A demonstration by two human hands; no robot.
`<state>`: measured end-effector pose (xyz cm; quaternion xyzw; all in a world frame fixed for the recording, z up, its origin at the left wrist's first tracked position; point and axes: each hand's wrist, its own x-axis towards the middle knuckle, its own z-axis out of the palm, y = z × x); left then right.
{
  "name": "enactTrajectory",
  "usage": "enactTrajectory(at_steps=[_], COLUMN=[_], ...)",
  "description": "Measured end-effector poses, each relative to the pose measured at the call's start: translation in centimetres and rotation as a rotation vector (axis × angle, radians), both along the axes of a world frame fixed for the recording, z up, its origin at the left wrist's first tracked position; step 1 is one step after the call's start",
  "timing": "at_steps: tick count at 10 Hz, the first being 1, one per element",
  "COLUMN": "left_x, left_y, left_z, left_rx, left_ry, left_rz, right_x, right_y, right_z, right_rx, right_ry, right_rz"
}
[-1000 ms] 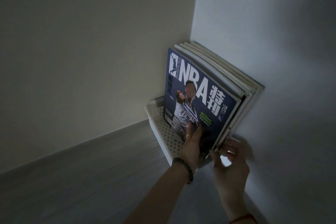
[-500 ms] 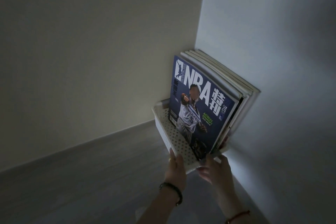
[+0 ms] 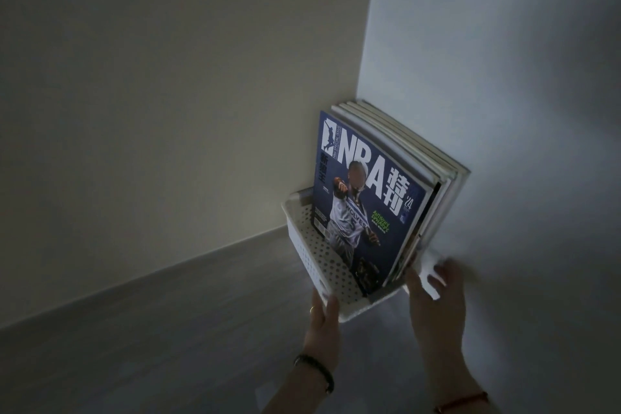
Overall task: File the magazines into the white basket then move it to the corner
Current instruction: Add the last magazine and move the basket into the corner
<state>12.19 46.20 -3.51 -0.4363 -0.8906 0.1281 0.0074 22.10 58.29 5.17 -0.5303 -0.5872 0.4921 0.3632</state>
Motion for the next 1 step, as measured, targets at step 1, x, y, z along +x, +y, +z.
enactTrajectory(at_steps=[1], left_x=[2.41], left_y=[-1.91], left_z=[-0.76], left_rx=[0.059], left_ry=[-0.040], left_rz=[0.164], right_x=[-1.28], right_y=[-0.05], right_z=[1.00], right_rx=[0.170], right_ry=[0.034], right_rz=[0.084])
